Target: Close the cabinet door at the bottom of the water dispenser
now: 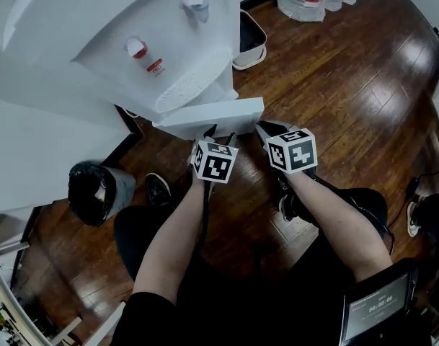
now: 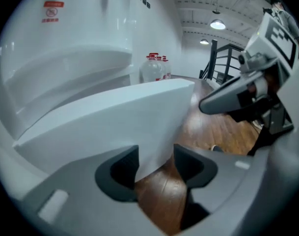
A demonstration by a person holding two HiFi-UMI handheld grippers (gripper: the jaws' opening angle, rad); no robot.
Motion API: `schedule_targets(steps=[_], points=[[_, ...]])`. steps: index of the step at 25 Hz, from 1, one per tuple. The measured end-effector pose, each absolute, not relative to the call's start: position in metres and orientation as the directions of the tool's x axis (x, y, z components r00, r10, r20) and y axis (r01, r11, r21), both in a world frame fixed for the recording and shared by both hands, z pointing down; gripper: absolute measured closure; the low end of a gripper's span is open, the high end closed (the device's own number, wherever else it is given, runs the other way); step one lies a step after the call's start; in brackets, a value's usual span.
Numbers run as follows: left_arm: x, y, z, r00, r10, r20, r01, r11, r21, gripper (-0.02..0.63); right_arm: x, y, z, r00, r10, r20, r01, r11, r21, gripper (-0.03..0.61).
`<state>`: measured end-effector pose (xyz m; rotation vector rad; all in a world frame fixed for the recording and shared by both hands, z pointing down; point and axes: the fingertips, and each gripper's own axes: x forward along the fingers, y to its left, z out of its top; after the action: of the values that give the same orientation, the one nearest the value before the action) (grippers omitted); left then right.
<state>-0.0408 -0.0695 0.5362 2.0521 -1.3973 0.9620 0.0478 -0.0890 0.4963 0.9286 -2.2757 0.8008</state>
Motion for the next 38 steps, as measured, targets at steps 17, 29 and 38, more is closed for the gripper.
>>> schedule_targets(steps=[17, 29, 38], points=[[-0.054, -0.058, 0.473, 0.377, -0.572, 0.728, -0.894, -0.43, 0.125, 0.353, 0.023, -0.124, 0.602, -0.443, -0.444, 0.779, -0.788, 0.607, -0.102, 0.428], [-0.046, -0.071, 0.459, 0.342, -0.656, 0.673, -0.939, -0.225, 0.259, 0.353, 0.01, -0.135, 0.61, -0.45, -0.581, 0.678, -0.806, 0.591, -0.028, 0.436], [-0.02, -0.072, 0.467, 0.397, -0.619, 0.678, -0.917, -0.23, 0.326, 0.359, 0.003, -0.163, 0.616, -0.475, -0.595, 0.648, -0.803, 0.595, -0.043, 0.436]])
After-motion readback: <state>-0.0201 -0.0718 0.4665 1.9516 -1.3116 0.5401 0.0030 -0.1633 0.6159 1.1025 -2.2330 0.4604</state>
